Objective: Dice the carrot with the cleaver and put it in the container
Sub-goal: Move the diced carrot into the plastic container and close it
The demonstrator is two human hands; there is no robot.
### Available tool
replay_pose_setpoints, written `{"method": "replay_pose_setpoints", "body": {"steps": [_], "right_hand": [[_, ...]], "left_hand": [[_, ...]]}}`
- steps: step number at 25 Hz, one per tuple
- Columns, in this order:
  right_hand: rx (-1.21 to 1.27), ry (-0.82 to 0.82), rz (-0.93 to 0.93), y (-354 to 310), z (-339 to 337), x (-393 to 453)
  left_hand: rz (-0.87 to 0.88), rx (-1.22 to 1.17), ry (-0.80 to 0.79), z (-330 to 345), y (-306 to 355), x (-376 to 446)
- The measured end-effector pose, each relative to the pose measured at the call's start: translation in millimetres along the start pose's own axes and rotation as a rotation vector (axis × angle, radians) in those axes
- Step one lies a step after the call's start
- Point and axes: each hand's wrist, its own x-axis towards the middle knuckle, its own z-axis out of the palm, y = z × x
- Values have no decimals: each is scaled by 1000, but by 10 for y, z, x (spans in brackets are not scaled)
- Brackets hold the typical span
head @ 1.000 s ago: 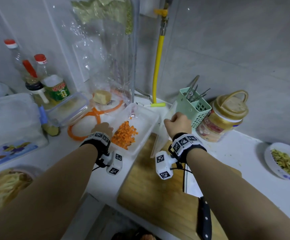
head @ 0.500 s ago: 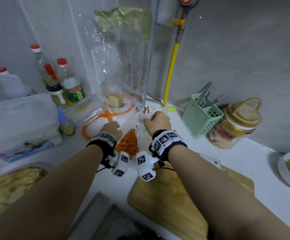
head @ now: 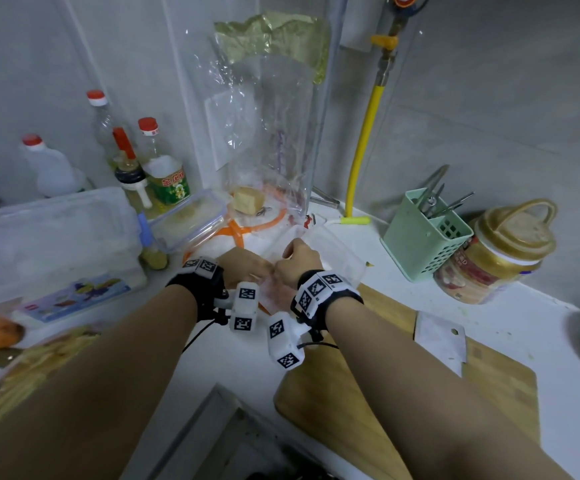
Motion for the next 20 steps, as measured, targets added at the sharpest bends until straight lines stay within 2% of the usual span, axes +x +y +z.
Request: {"method": "replay_pose_setpoints", "body": {"steps": [2, 4, 6, 8, 10, 11, 12, 14, 20], "right_hand": [[10, 28, 18, 71, -49, 3], [2, 127, 48, 164, -164, 30], [-30, 236, 113, 279, -307, 78], [-49, 283, 214, 412, -430, 133], [-47, 258, 326, 524, -499, 170], [-42, 235, 369, 570, -509, 189], [-34, 214, 398, 604, -509, 205], [-15, 189, 418, 650, -481, 241], [17, 178, 344, 695, -407, 347]], "left_hand": [[-18, 7, 62, 1, -42, 44], [-21, 193, 75, -117, -127, 145], [-65, 250, 75, -241, -111, 165], [-143, 279, 170, -279, -105, 148], [-147, 76, 149, -294, -42, 156], [-109, 110, 199, -268, -27, 190], [-125, 217, 209, -241, -10, 190], [-209, 233, 183, -260, 0, 245], [-198, 248, 96, -260, 84, 293]]}}
